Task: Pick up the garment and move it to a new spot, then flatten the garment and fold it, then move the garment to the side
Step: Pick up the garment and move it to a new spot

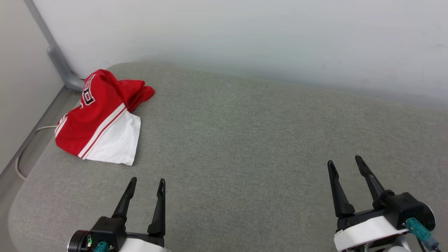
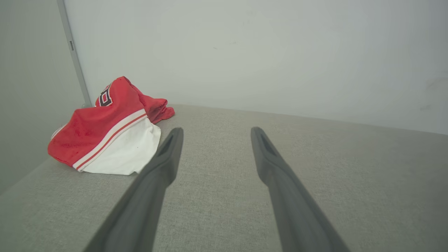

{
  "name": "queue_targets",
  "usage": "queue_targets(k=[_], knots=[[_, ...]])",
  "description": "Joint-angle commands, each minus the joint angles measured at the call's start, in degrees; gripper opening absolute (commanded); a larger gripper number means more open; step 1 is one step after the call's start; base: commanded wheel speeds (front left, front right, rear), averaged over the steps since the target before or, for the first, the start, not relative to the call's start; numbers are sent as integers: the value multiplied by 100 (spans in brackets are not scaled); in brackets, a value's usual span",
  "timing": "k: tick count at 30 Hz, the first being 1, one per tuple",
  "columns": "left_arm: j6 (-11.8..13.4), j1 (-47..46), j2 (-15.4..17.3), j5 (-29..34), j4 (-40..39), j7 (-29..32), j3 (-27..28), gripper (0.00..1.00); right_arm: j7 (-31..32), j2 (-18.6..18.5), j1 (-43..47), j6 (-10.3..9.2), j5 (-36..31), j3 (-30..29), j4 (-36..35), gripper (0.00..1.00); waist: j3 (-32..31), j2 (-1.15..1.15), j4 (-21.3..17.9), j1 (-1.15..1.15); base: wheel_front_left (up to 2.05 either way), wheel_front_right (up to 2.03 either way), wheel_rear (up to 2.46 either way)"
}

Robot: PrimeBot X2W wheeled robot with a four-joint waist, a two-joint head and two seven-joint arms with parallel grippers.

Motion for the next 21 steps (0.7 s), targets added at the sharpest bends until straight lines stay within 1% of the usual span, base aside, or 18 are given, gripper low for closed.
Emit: queue_targets(k=[1,13,21], knots=[[-3,73,-3,38,-22,-16,21,100,-15,-5,70,-4,17,22,7,100,5,0,244,0,0,0,0],[13,132,-4,48,-67,-16,65,100,-14,-6,33,-4,-9,158,49,100,-7,0,912,0,0,0,0],[11,182,-5,-37,-44,-16,93,100,-14,-6,44,-4,-16,248,91,100,-23,0,1195,0,0,0,0]])
